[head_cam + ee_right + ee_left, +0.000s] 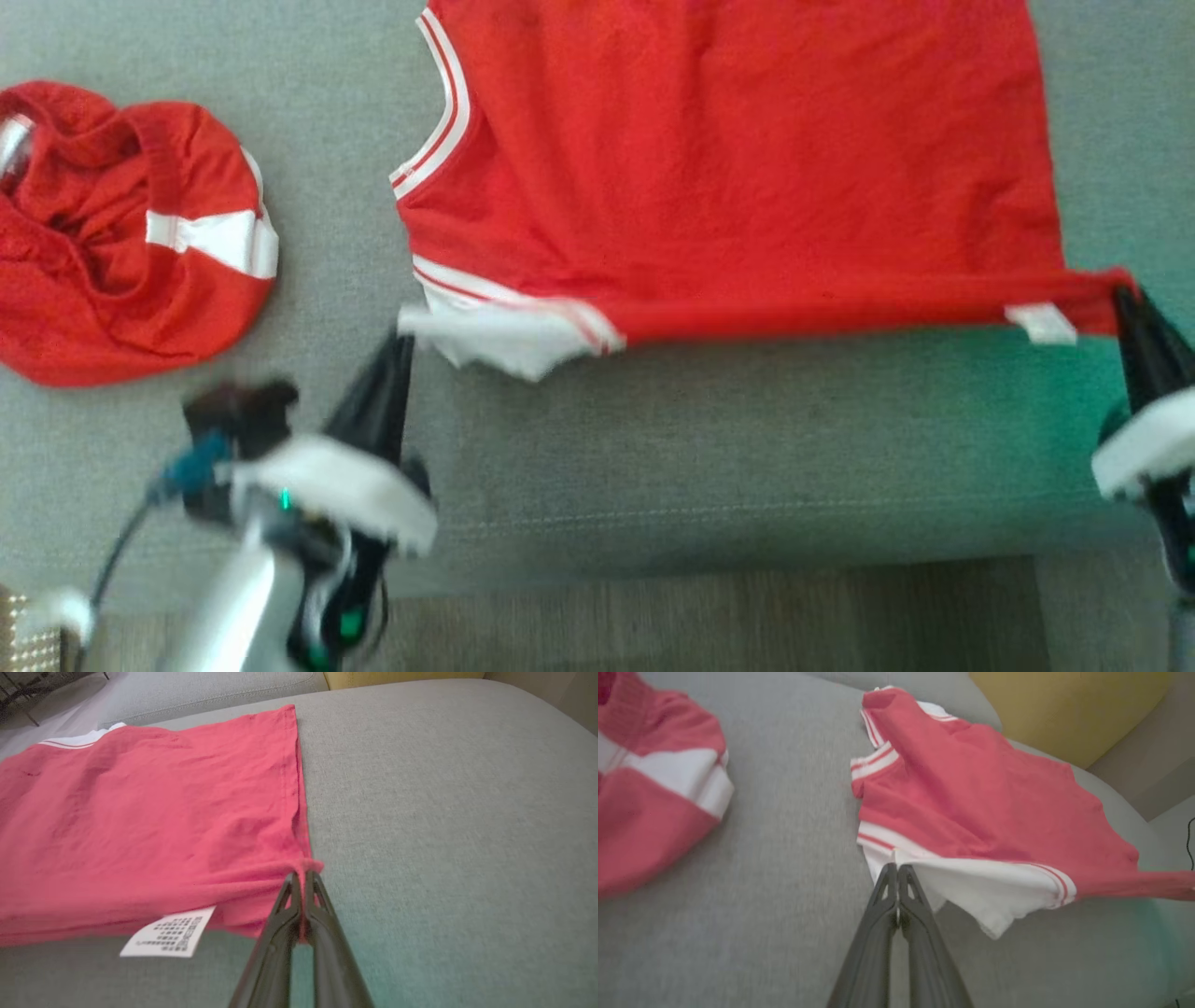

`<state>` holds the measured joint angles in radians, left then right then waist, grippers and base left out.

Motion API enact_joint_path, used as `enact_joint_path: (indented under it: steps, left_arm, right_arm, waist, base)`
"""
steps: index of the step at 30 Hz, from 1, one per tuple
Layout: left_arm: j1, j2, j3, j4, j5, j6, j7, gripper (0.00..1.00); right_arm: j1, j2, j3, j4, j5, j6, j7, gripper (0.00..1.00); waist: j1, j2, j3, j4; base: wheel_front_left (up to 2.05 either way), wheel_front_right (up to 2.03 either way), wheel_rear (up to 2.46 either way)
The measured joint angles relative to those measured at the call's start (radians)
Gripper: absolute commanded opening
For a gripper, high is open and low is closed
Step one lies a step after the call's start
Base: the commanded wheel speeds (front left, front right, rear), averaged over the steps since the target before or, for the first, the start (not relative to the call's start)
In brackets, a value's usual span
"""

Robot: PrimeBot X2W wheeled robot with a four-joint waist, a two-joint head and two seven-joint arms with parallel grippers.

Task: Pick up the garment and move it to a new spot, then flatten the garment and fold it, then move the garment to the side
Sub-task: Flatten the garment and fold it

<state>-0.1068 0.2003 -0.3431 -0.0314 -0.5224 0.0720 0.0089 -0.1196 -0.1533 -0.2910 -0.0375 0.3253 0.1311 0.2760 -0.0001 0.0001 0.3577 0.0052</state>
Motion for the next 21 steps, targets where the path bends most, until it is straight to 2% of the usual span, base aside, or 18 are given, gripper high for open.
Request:
enact_joint_path:
  steps: [5,16,17,18,19,20,21]
  left_arm:
    - [-0.184,-0.026,-0.003,0.076,0.001,-0.021,0.002,0.0]
    - [-0.433,-0.045,-0.031,0.283,0.066,-0.056,-0.042,0.0]
    - [-0.452,-0.049,-0.034,0.3,0.075,-0.058,-0.056,0.0]
    - [-0.467,-0.052,-0.034,0.315,0.078,-0.064,-0.068,0.0]
    - [-0.481,-0.054,-0.034,0.333,0.08,-0.065,-0.082,0.25]
    - [-0.49,-0.057,-0.034,0.348,0.082,-0.068,-0.103,0.45]
    - [-0.496,-0.058,-0.034,0.363,0.082,-0.073,-0.12,0.93]
  right_arm:
    - [-0.144,-0.016,0.014,0.082,0.0,0.0,0.005,0.0]
    - [-0.35,-0.061,0.075,0.231,0.0,0.0,-0.049,0.0]
    - [-0.365,-0.064,0.08,0.246,0.0,0.0,-0.058,0.09]
    - [-0.376,-0.068,0.087,0.26,0.0,0.0,-0.064,0.39]
    - [-0.387,-0.069,0.093,0.275,0.0,0.0,-0.072,0.86]
    - [-0.395,-0.069,0.099,0.289,0.001,0.0,-0.084,1.0]
    - [-0.402,-0.07,0.109,0.3,0.003,0.0,-0.096,1.0]
  waist:
    - [0.0,0.0,0.034,0.005]
    - [0.0001,-0.0001,0.125,0.008]
    - [0.0001,-0.0001,0.135,0.008]
    - [0.0001,-0.0001,0.144,0.008]
    - [0.0001,-0.0001,0.153,0.008]
    - [0.0002,-0.0001,0.161,0.007]
    - [0.0002,-0.0001,0.167,0.007]
  base:
    - [0.0,0.0,0.0]
    - [0.0,0.0,0.0]
    - [0.0,0.0,0.0]
    - [0.0,0.0,0.0]
    - [0.0,0.0,0.0]
    - [0.0,0.0,0.0]
    - [0.0,0.0,0.0]
